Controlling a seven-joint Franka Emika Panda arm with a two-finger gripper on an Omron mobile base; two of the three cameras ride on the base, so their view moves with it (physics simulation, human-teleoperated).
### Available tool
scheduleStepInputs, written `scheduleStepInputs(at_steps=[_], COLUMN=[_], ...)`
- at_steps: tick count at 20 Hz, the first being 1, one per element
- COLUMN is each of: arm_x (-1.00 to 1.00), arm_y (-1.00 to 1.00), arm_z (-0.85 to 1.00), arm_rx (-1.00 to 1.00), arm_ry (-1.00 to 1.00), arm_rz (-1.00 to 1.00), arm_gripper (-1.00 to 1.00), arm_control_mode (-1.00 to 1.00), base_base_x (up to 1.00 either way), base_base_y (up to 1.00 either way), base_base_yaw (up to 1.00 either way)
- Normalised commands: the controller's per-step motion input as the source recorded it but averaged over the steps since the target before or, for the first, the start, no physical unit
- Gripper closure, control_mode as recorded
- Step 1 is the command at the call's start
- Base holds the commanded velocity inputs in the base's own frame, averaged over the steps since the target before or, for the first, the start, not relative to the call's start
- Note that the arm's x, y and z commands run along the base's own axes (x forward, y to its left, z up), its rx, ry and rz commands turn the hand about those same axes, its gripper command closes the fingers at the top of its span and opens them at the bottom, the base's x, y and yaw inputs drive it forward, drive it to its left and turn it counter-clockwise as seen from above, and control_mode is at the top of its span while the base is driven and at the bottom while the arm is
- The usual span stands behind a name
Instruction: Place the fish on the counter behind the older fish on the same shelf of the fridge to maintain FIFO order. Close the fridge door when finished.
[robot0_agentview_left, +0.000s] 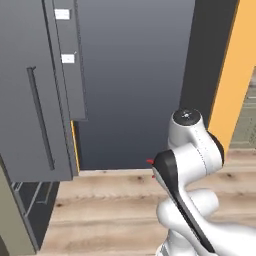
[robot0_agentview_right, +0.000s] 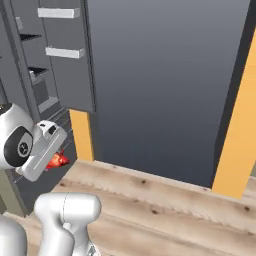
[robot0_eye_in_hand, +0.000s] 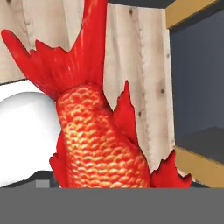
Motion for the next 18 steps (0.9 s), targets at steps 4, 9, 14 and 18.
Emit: scheduleStepInputs(at_steps=[4,9,14,18], arm_x=[0.00,0.00,0.00,0.00], arm_y=[0.00,0.00,0.00,0.00], arm_z=[0.00,0.00,0.00,0.00], arm_rx=[0.00,0.00,0.00,0.00], arm_ry=[0.00,0.00,0.00,0.00], arm_rz=[0.00,0.00,0.00,0.00], arm_gripper=[1.00,1.00,1.00,1.00], arm_control_mode=[1.00,1.00,1.00,1.00], base_base_x=[1.00,0.93,0.42,0.37], base_base_y=[-0.31,-0.59,-0.49,-0.34], base_base_yaw=[0.19,0.38,0.50,0.49])
